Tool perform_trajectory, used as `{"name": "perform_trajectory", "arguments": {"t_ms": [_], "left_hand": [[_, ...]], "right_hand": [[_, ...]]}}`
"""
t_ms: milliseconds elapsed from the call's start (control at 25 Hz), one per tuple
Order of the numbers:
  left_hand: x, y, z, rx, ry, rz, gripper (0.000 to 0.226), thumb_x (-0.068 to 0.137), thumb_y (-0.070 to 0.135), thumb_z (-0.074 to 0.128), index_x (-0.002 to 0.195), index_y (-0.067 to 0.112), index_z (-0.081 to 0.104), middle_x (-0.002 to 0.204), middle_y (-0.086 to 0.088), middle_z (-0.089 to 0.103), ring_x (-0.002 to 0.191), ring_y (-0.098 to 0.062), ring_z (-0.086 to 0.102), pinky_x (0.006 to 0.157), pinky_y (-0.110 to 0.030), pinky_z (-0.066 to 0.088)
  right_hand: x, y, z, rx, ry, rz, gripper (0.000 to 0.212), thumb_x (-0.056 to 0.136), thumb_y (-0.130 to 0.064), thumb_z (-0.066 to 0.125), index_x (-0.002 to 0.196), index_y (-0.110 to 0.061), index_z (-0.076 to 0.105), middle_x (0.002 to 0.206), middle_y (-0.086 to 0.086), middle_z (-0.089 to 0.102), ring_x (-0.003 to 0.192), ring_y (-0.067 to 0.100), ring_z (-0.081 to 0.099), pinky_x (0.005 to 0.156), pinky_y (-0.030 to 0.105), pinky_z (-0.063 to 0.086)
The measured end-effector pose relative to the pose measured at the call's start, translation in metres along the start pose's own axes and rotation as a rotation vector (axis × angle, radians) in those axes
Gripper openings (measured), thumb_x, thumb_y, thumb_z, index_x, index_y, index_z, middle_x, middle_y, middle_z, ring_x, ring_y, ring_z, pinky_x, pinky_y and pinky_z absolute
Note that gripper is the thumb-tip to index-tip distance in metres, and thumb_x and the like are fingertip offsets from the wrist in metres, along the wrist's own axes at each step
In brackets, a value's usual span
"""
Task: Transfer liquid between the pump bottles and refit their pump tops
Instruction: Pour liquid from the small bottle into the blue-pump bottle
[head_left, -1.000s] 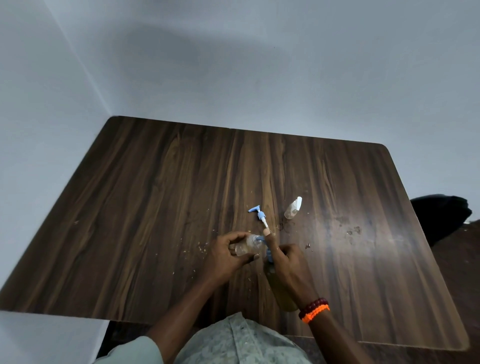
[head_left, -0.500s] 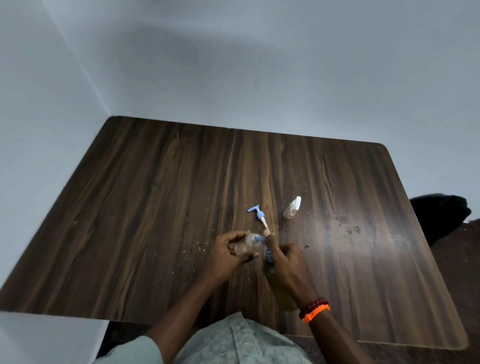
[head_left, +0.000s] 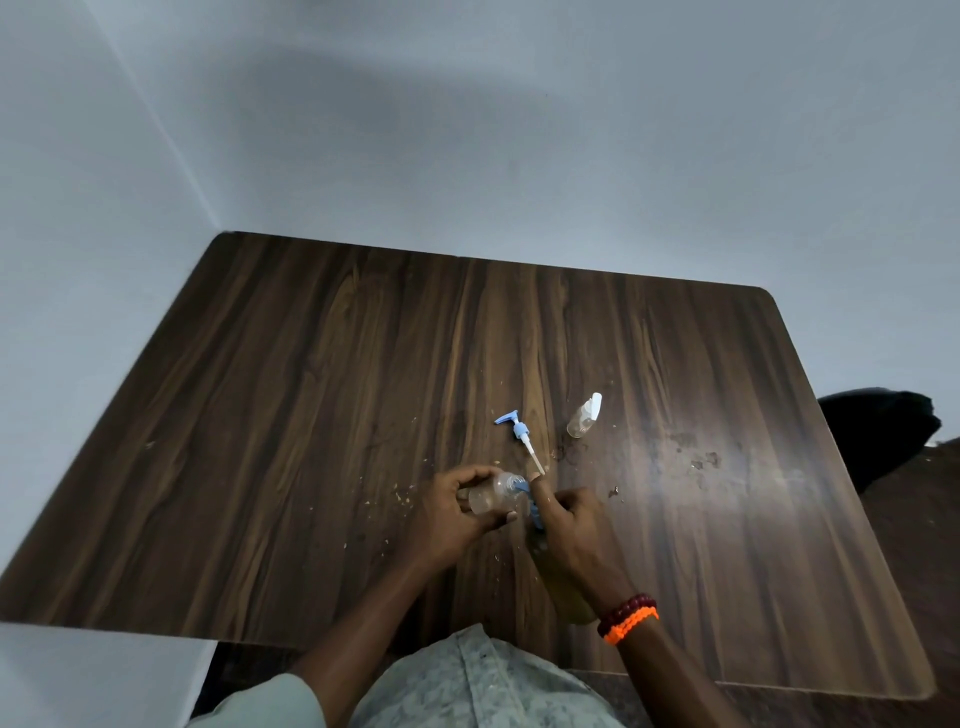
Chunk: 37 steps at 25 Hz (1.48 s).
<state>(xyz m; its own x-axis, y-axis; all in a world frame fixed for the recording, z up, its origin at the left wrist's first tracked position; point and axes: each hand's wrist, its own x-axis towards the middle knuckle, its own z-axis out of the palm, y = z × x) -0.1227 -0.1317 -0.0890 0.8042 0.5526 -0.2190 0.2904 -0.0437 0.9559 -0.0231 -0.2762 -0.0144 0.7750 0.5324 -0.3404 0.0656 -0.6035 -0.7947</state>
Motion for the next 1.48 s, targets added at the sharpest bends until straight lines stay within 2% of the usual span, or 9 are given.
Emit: {"name": "perform_trajectory", "arguments": {"t_ms": [80,240,320,440,640,840,1040,1280,1480], "left_hand": [[-0.0010,-0.0002,0.0008,0.011,-0.009,-0.010,0.051,0.076,0.019,0.095,0.123,0.024,0.075,0.122,0.008,0.078,0.115,-0.010,0.073,0.094,-0.039,0.065],[0.0017,0.0006,-0.0016,0.020,0.007,0.006,0.050,0.077,0.024,0.094,0.124,0.024,0.075,0.121,0.008,0.078,0.115,-0.011,0.073,0.095,-0.042,0.065],[0.0013,0.0005,-0.0026,0.026,0.014,0.002,0.051,0.076,0.025,0.095,0.123,0.026,0.075,0.121,0.009,0.078,0.115,-0.010,0.073,0.096,-0.044,0.065],[0.0002,-0.0004,-0.0010,0.028,-0.003,-0.003,0.050,0.075,0.022,0.095,0.122,0.024,0.076,0.121,0.008,0.078,0.114,-0.010,0.073,0.097,-0.045,0.064],[0.0019,0.0029,-0.0024,0.030,0.005,0.014,0.050,0.077,0.022,0.094,0.123,0.023,0.075,0.121,0.008,0.078,0.114,-0.008,0.073,0.097,-0.042,0.064],[0.0003,0.0008,-0.0013,0.017,-0.012,-0.009,0.051,0.075,0.022,0.096,0.122,0.023,0.076,0.121,0.006,0.078,0.114,-0.012,0.074,0.095,-0.040,0.065],[0.0009,0.0051,-0.0040,0.022,0.006,0.017,0.050,0.077,0.023,0.094,0.123,0.024,0.075,0.119,0.008,0.079,0.113,-0.009,0.073,0.093,-0.032,0.064],[-0.0010,0.0048,-0.0026,0.026,-0.030,0.000,0.049,0.077,0.017,0.094,0.121,0.022,0.076,0.119,0.008,0.078,0.113,-0.010,0.073,0.091,-0.031,0.065],[0.0022,0.0038,-0.0056,0.043,0.000,0.000,0.051,0.076,0.025,0.095,0.123,0.027,0.075,0.120,0.010,0.078,0.115,-0.008,0.072,0.096,-0.039,0.064]], "right_hand": [[-0.0013,-0.0005,0.0013,-0.014,0.002,-0.011,0.069,0.102,-0.051,0.051,0.064,0.003,0.071,0.056,0.013,0.065,0.049,0.013,0.054,0.058,0.030,0.045],[0.0005,-0.0005,0.0042,0.042,0.023,0.027,0.107,0.075,-0.094,0.038,0.065,0.008,0.070,0.064,0.022,0.071,0.052,0.019,0.062,0.058,0.028,0.048],[0.0014,0.0012,0.0037,0.059,0.001,0.023,0.099,0.082,-0.086,0.045,0.069,0.009,0.070,0.070,0.026,0.072,0.056,0.023,0.062,0.060,0.035,0.051],[-0.0005,-0.0005,0.0025,0.009,0.012,-0.004,0.069,0.102,-0.051,0.052,0.068,0.006,0.071,0.064,0.021,0.069,0.054,0.020,0.058,0.061,0.035,0.049],[-0.0003,0.0012,0.0061,0.039,0.029,0.011,0.101,0.079,-0.089,0.041,0.064,0.007,0.068,0.066,0.024,0.070,0.057,0.035,0.065,0.061,0.035,0.052],[-0.0003,0.0007,0.0040,-0.006,0.005,-0.005,0.067,0.103,-0.050,0.050,0.069,0.005,0.071,0.074,0.026,0.073,0.056,0.024,0.060,0.064,0.036,0.050],[0.0004,0.0029,0.0074,0.029,0.028,0.012,0.104,0.076,-0.090,0.037,0.067,0.008,0.068,0.068,0.025,0.070,0.052,0.026,0.061,0.061,0.033,0.051],[0.0020,0.0040,0.0081,-0.033,0.036,0.017,0.078,0.091,-0.073,0.046,0.062,-0.004,0.069,0.065,0.019,0.070,0.056,0.021,0.060,0.068,0.048,0.057],[0.0020,0.0028,0.0071,0.004,0.039,0.015,0.114,0.070,-0.101,0.033,0.066,0.008,0.067,0.067,0.024,0.070,0.067,0.040,0.069,0.067,0.048,0.059]]}}
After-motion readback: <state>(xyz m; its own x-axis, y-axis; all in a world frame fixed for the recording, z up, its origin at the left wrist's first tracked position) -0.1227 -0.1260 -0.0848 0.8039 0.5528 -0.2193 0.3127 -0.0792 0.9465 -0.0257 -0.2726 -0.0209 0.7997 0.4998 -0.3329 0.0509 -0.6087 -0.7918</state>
